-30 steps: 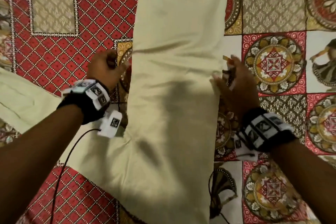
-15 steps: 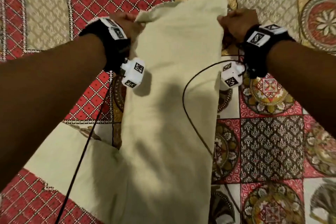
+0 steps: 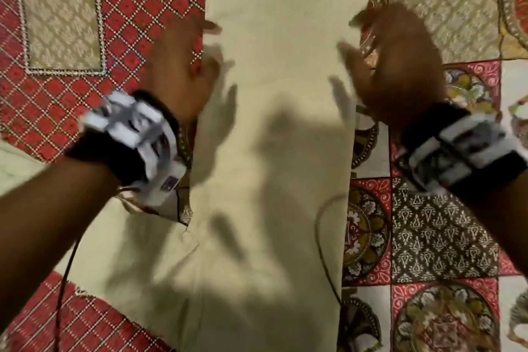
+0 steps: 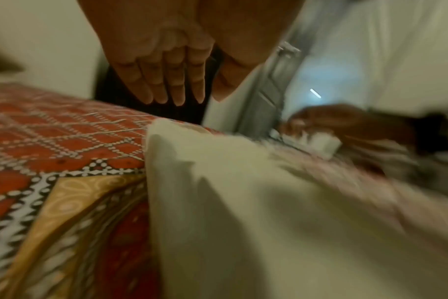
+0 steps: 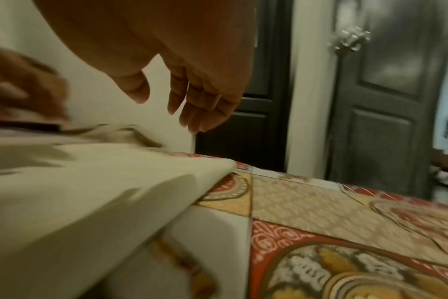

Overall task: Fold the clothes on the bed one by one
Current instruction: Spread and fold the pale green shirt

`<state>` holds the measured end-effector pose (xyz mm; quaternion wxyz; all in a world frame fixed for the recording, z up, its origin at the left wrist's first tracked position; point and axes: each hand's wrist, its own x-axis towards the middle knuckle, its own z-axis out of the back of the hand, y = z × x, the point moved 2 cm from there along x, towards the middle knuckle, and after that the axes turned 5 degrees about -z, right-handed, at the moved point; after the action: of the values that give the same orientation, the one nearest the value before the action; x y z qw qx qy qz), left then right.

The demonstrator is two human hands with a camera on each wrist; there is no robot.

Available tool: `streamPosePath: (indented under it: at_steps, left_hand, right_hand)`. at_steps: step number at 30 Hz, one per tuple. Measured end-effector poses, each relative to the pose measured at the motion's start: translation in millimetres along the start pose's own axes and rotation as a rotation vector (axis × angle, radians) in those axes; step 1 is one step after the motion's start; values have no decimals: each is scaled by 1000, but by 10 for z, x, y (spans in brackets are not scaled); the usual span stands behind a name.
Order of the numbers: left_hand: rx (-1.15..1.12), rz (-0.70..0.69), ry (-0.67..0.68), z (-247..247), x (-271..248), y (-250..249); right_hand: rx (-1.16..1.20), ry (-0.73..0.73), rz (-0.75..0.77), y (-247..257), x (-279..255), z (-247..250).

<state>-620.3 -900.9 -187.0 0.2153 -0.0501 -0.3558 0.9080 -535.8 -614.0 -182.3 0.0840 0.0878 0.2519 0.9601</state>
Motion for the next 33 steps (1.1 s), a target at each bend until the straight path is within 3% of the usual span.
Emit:
streamPosePath:
  at_steps: [2, 4, 7, 9, 16, 18, 21, 23, 28, 33]
  left_hand:
    - [211, -343, 273, -264, -505, -215]
    - [351, -508, 437, -577, -869, -169]
    - [451, -297, 465, -801, -849, 154]
    - [561, -270, 468, -831, -811, 287]
    - [618, -98, 464, -555, -268, 490]
    - [603, -75, 487, -507, -39, 488]
    - [606, -108, 538, -500, 218, 512]
    - [632, -131, 553, -481, 335, 560]
    - [674, -127, 643, -413, 561, 572]
    - [709, -99, 640, -335, 770, 634]
  right_hand:
    - [-41, 67, 260, 277, -561, -299]
    - [-88, 144, 363, 408, -969, -755]
    - [-163, 308, 299, 306, -1057, -1112]
    - [-191, 341, 225, 193, -955, -1119]
    - [-324, 253, -119, -159, -648, -876]
    - [-341, 273, -13, -95, -486, -880]
    - [-346, 499, 357, 101, -268, -1034]
    - [-343, 600, 422, 61, -74, -1073]
    - [-454, 541, 82, -367, 446, -783]
    - [-521, 520, -67, -423, 647, -666]
